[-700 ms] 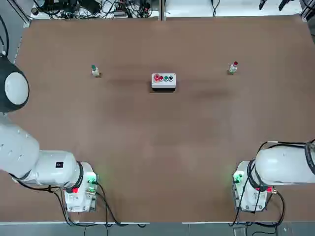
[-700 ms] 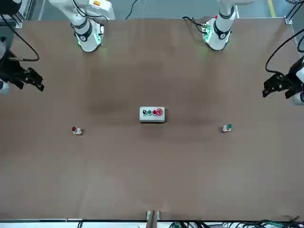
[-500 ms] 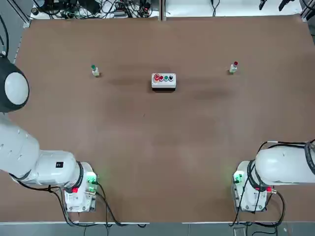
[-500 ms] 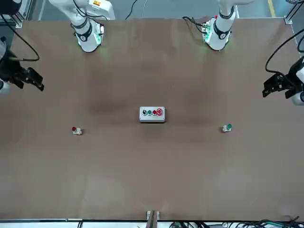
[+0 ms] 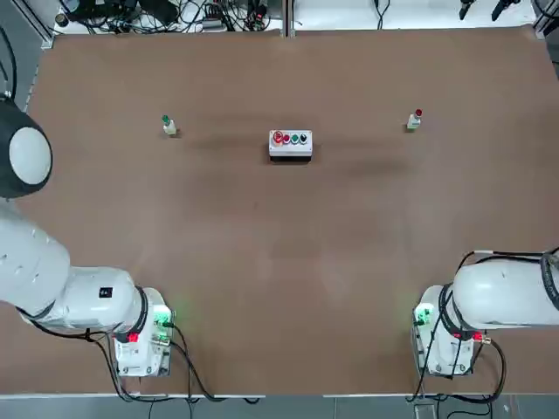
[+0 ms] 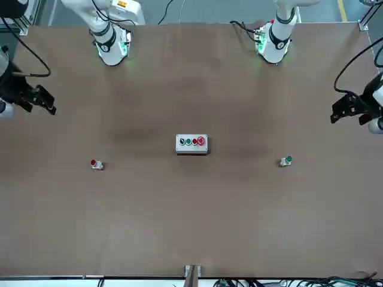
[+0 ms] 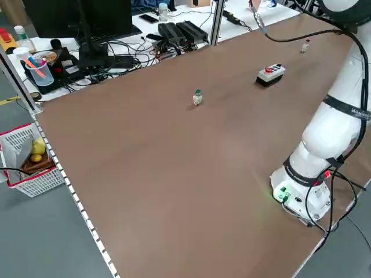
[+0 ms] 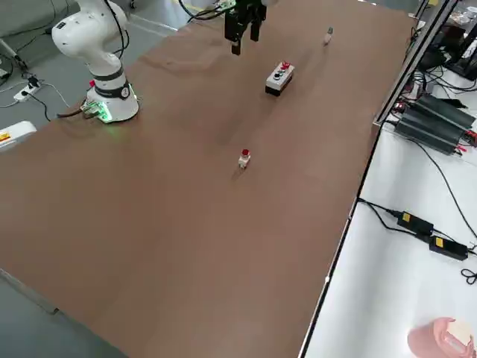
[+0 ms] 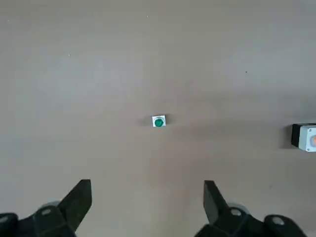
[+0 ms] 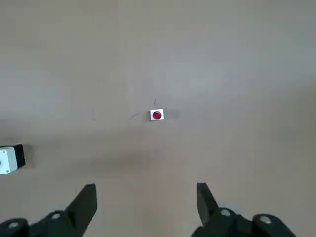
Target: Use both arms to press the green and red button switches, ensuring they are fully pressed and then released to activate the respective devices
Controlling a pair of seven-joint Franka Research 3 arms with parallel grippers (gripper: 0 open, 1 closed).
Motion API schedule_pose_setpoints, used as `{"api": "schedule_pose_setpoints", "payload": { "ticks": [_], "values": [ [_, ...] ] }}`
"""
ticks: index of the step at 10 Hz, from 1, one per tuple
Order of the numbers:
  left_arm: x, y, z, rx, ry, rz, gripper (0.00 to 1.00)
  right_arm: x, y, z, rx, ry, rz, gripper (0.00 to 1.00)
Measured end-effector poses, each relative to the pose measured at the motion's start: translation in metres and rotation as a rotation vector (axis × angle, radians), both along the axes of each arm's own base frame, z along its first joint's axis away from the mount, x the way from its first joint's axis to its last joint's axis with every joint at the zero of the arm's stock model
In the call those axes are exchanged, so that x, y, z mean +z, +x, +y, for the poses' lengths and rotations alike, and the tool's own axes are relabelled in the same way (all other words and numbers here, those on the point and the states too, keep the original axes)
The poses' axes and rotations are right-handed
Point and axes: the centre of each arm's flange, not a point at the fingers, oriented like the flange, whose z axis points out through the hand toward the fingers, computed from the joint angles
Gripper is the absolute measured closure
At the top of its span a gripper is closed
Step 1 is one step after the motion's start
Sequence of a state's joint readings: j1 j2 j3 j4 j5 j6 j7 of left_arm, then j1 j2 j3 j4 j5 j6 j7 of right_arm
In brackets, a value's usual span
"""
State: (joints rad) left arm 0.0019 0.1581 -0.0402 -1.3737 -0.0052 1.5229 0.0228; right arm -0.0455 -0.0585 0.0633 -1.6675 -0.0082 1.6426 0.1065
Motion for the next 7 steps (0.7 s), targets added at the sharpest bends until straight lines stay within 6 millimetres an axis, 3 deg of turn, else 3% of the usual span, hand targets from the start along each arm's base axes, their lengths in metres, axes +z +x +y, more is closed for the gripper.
{"api": "schedule_pose_setpoints", "payload": {
  "ticks": [2, 4, 5, 7],
  "values": [
    [-0.033, 0.017, 0.0, 0.002, -0.001, 0.014, 0.01, -0.018, 0.004, -0.001, 0.018, 0.0, -0.001, 0.48],
    [-0.075, 0.028, -0.001, 0.004, -0.002, 0.004, 0.04, -0.036, 0.007, -0.002, 0.02, 0.0, 0.008, 0.58],
    [-0.096, 0.028, -0.001, 0.005, -0.002, 0.003, 0.08, -0.039, 0.007, -0.003, 0.018, 0.0, 0.014, 0.74],
    [-0.129, 0.024, 0.0, 0.007, -0.001, 0.018, 0.4, -0.051, 0.012, -0.007, 0.014, 0.0, 0.029, 0.89]
  ]
}}
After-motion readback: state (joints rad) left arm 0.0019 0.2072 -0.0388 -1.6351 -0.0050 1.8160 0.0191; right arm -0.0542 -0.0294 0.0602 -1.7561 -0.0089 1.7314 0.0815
